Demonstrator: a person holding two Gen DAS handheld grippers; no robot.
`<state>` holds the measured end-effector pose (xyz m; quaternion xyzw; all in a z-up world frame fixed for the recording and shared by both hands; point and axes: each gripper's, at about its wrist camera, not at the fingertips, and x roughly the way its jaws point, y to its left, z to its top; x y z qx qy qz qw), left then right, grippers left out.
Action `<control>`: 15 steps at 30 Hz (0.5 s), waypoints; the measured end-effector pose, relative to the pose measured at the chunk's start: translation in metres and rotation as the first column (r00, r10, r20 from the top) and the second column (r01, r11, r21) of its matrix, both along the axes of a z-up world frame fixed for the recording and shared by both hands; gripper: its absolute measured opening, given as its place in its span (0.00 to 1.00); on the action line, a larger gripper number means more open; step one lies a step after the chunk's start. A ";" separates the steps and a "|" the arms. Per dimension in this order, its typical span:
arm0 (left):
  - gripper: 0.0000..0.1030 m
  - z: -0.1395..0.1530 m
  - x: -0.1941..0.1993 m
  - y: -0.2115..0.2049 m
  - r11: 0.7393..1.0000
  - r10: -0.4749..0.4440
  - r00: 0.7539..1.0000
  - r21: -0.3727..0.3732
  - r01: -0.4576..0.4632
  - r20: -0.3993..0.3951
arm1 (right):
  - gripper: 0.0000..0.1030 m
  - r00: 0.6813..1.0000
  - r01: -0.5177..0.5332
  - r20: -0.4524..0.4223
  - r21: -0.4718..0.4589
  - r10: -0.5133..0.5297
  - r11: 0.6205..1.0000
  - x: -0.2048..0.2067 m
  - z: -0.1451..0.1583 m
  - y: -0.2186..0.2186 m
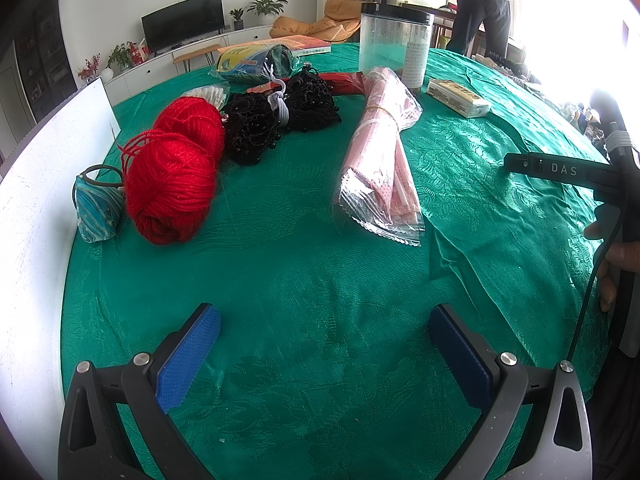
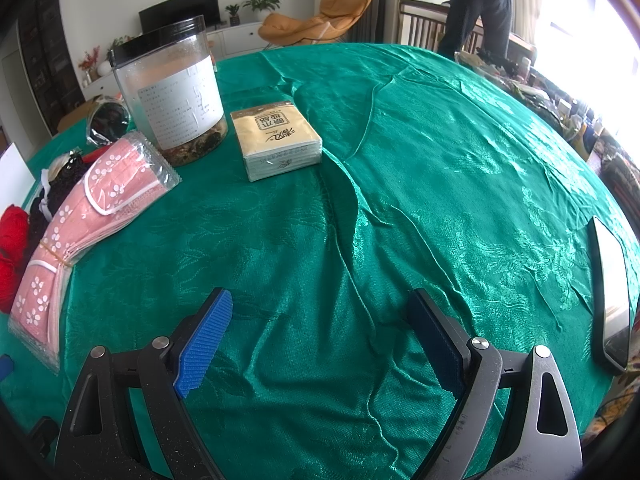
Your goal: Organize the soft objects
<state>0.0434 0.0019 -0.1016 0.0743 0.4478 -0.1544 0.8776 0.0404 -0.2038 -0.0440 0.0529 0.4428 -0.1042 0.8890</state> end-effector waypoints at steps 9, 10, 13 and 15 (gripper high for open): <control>1.00 0.000 0.000 0.000 1.000 0.000 1.000 0.000 0.000 0.000 | 0.88 1.000 0.000 0.000 0.000 0.000 1.000 0.000 0.000 0.001; 1.00 0.000 0.000 0.000 1.000 0.000 1.000 0.000 0.000 0.000 | 0.88 1.000 0.000 0.000 0.000 0.000 1.000 0.000 0.000 0.000; 1.00 0.000 0.000 0.000 1.000 0.000 1.000 0.000 0.000 0.000 | 0.88 1.000 0.000 0.000 0.000 0.000 1.000 0.000 0.000 0.002; 1.00 0.000 0.000 0.000 1.000 0.000 1.000 0.000 0.000 0.000 | 0.88 1.000 0.000 0.000 0.000 0.000 1.000 0.000 0.000 0.000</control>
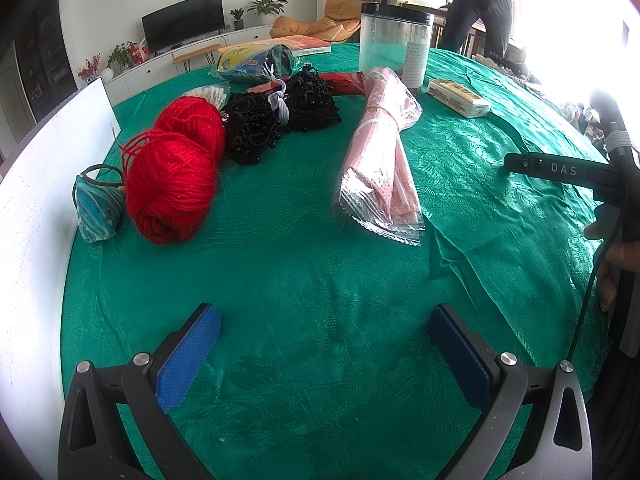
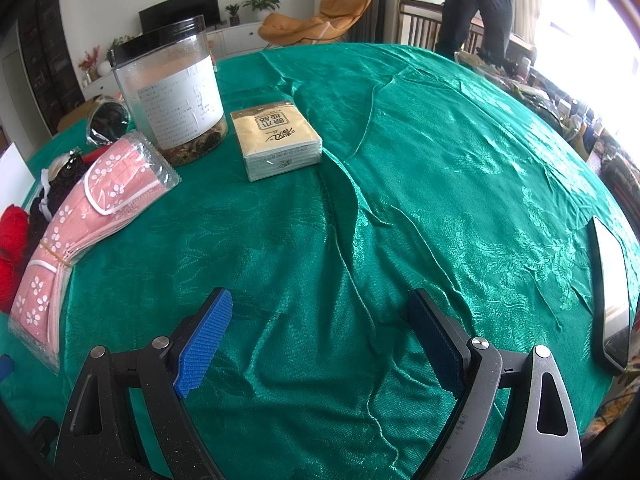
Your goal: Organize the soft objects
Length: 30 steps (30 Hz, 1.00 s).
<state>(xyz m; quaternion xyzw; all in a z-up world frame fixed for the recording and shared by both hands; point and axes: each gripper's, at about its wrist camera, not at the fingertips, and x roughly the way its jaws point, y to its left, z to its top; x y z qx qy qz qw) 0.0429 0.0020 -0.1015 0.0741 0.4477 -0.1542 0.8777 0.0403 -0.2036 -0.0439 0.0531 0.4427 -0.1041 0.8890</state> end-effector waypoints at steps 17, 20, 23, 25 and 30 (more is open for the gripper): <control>1.00 0.060 0.054 0.046 0.985 0.069 0.969 -0.136 -0.104 -0.238 | 0.88 1.000 0.000 0.000 0.001 0.000 1.000 0.001 0.000 0.001; 1.00 0.066 0.093 0.051 0.984 0.117 0.955 -0.097 -0.149 -0.271 | 0.89 1.000 0.000 0.000 0.001 0.000 1.000 0.000 0.000 0.001; 0.99 0.055 0.124 0.050 0.986 0.141 0.950 -0.042 -0.159 -0.279 | 0.89 1.000 0.000 0.000 0.001 0.000 1.000 0.000 0.000 0.000; 0.96 0.043 0.137 0.047 0.987 0.151 0.944 -0.006 -0.160 -0.292 | 0.89 1.000 0.000 0.000 0.001 0.000 1.000 0.001 0.000 0.002; 0.93 0.026 0.147 0.043 0.988 0.152 0.944 0.054 -0.142 -0.293 | 0.89 1.000 -0.001 0.000 0.001 0.001 1.000 0.000 0.000 0.000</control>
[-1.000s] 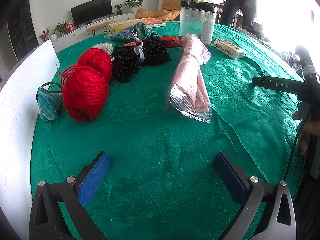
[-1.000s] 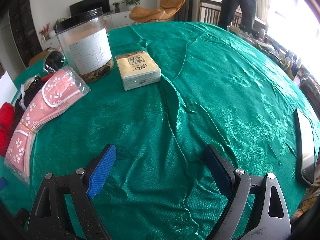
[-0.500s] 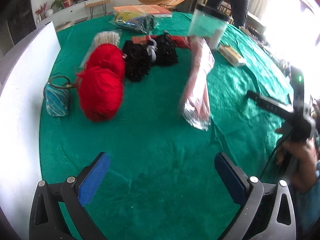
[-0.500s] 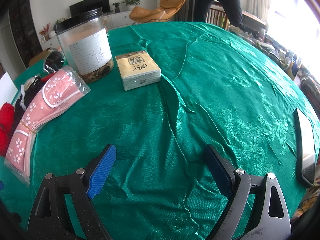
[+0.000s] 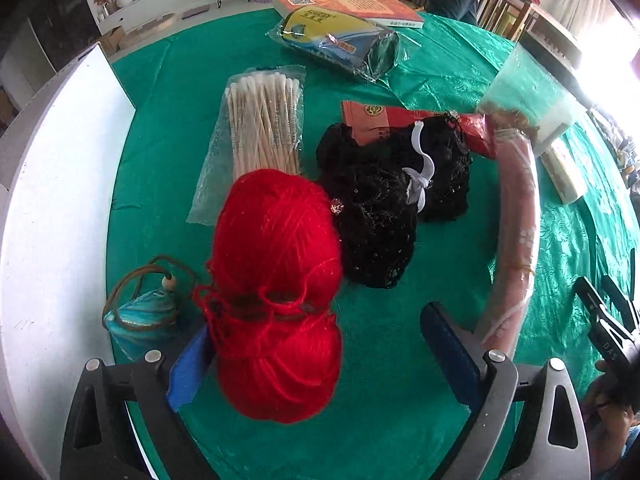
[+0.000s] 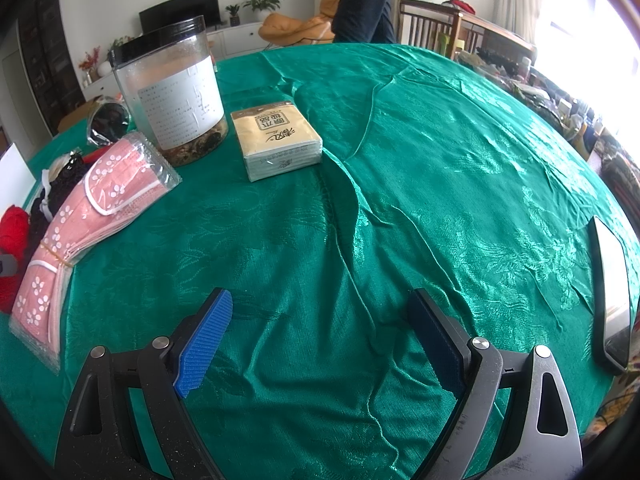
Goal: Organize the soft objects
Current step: 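Move the left tool onto the red yarn skein and grasp it, then grasp the tan printed tissue packet with the right tool while the left tool lifts the yarn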
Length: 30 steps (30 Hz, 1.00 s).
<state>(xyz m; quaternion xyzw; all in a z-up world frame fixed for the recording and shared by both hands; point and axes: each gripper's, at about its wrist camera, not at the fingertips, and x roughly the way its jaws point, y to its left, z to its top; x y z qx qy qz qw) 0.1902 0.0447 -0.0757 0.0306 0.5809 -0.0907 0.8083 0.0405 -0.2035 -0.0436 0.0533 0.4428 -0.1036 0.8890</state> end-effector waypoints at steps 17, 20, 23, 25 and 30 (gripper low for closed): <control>0.44 -0.003 -0.053 0.027 0.994 0.027 0.998 -0.104 -0.033 -0.053 | 0.89 1.000 -0.002 0.004 0.021 0.002 1.000 -0.001 0.002 -0.003; 0.44 -0.003 -0.069 0.025 0.996 0.020 0.999 -0.088 -0.022 -0.033 | 0.87 0.995 -0.019 0.097 0.158 0.003 0.987 -0.008 0.020 -0.023; 0.44 -0.003 -0.079 0.022 0.998 0.011 1.000 -0.059 -0.011 -0.001 | 0.87 0.995 -0.028 0.102 0.136 0.014 0.990 0.016 0.042 -0.038; 0.44 -0.003 -0.081 0.023 0.998 0.020 1.000 -0.066 -0.020 0.004 | 0.87 0.994 -0.102 0.038 0.138 0.098 0.985 0.051 0.049 -0.036; 0.44 -0.005 -0.077 0.027 0.993 0.050 0.999 -0.105 -0.050 -0.003 | 0.85 0.965 -0.237 -0.120 -0.010 0.234 0.971 0.125 0.032 -0.009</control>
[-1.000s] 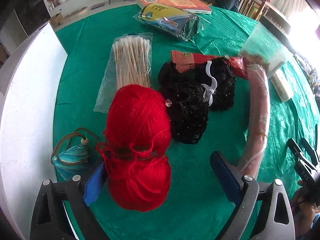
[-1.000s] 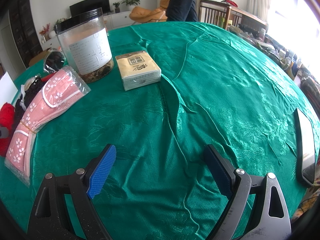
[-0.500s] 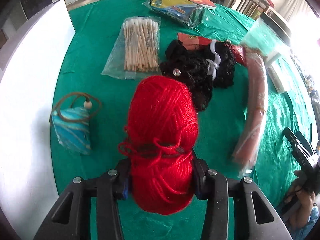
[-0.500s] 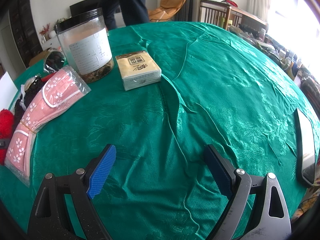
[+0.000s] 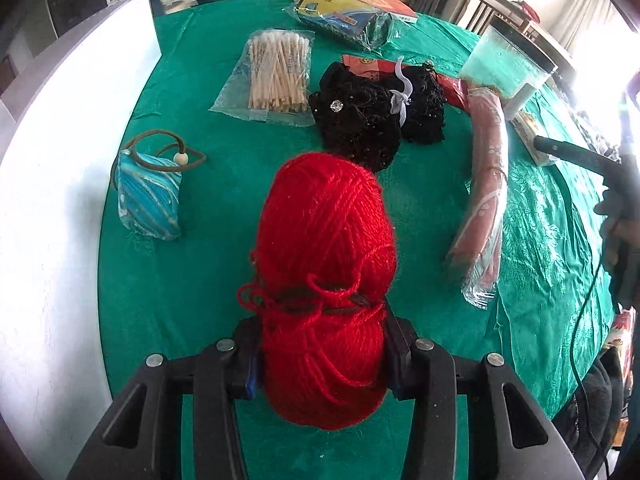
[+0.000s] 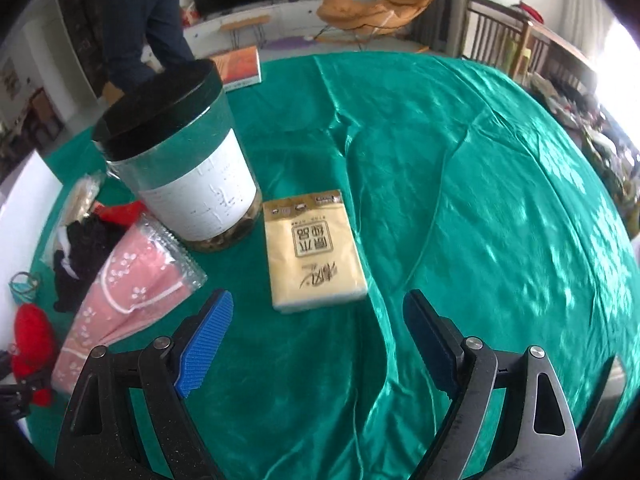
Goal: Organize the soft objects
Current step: 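Grasp the tan printed tissue packet with the right tool while the left tool lifts the yarn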
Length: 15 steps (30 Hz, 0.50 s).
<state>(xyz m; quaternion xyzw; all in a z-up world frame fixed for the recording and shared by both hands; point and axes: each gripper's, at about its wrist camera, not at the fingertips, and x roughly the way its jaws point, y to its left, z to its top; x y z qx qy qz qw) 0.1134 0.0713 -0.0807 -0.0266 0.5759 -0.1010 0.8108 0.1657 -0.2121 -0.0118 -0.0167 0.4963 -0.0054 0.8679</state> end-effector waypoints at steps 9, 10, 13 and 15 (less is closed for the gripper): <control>0.44 0.003 0.003 0.009 0.996 0.030 0.999 -0.078 -0.032 -0.025 | 0.53 0.996 0.088 -0.004 0.092 -0.088 0.992 0.039 -0.008 -0.036; 0.43 0.005 0.003 0.010 0.995 0.033 0.999 -0.094 -0.035 -0.027 | 0.53 0.996 0.088 0.005 0.084 -0.089 0.993 0.041 -0.003 -0.038; 0.43 0.019 0.001 0.013 0.988 0.036 0.999 -0.149 -0.038 -0.018 | 0.53 0.991 0.096 0.082 0.077 -0.102 0.992 0.043 0.027 -0.042; 0.43 0.034 -0.003 0.018 0.983 0.041 0.999 -0.177 -0.039 0.005 | 0.53 0.986 0.075 0.144 0.075 -0.085 0.994 0.038 0.055 -0.036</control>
